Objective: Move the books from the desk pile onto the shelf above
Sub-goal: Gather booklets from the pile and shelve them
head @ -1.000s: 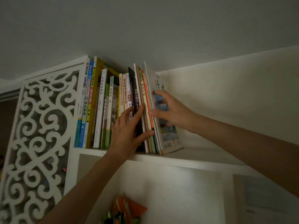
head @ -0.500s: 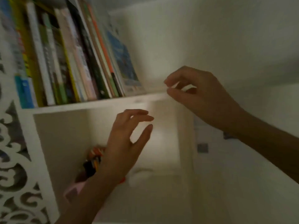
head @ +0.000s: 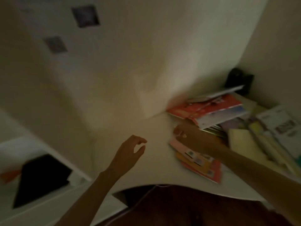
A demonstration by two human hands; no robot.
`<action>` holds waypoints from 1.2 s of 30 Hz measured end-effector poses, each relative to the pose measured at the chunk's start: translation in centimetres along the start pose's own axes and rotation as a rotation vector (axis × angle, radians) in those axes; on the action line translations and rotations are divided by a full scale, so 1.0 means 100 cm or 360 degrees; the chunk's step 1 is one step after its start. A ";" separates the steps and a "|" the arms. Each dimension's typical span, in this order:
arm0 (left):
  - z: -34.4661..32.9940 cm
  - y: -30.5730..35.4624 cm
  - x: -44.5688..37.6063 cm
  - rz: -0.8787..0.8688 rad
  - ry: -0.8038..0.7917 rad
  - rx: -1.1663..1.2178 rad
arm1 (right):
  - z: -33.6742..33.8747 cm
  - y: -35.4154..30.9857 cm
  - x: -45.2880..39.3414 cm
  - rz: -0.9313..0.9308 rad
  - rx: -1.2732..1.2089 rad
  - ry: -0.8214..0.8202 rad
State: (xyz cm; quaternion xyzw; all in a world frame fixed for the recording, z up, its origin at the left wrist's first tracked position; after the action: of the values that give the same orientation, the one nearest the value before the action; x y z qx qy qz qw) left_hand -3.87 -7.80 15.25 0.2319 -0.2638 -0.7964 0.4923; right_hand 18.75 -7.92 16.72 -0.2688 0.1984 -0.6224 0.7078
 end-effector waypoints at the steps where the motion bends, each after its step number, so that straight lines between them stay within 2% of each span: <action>1: -0.027 0.001 -0.009 0.0068 -0.0069 0.0040 | -0.001 0.031 0.008 -0.0107 -0.0007 -0.0040; 4: -0.097 0.011 -0.038 0.0238 -0.0219 0.0120 | 0.004 0.115 0.022 -0.0391 -0.0062 -0.0069; 8: -0.159 0.040 -0.094 0.0337 -0.0272 0.0178 | 0.037 0.189 0.018 -0.0571 -0.0258 -0.0026; 12: -0.184 0.075 -0.159 0.0318 -0.0188 0.0204 | 0.088 0.249 -0.007 -0.0671 -0.0397 0.0382; 15: -0.193 0.096 -0.211 0.0277 -0.0106 0.0229 | 0.124 0.279 -0.031 -0.0810 -0.0890 0.0632; 18: -0.202 0.116 -0.266 0.0138 -0.0012 0.0127 | 0.143 0.299 -0.056 -0.0906 -0.1340 0.0697; 22: -0.227 0.132 -0.337 -0.0001 0.0013 -0.0269 | 0.143 0.309 -0.074 -0.0982 -0.1694 0.0793; 26: -0.258 0.136 -0.385 -0.0072 -0.0388 -0.0959 | 0.143 0.313 -0.078 -0.0934 -0.1568 0.0832; 30: -0.280 0.141 -0.396 -0.0104 -0.0626 -0.1207 | 0.149 0.321 -0.083 -0.0920 -0.1594 0.0884; 36: -0.275 0.141 -0.404 -0.0129 -0.0173 -0.1254 | 0.148 0.327 -0.088 -0.0932 -0.1694 0.0891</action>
State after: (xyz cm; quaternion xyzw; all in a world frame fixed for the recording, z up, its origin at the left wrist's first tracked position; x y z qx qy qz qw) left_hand 39.19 18.22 8.09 -0.0069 0.0456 -0.8665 0.4970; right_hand 51.88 5.35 7.26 -0.4523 0.5735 -0.6523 0.2023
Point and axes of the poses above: each hand's wrist, its own x-axis away from the middle knuckle, its own z-axis out of the back of the hand, y = z × x, the point moved 4 cm from there along -x, towards the middle knuckle, and after that the axes turned 4 degrees about -x, right-handed, at the moved point
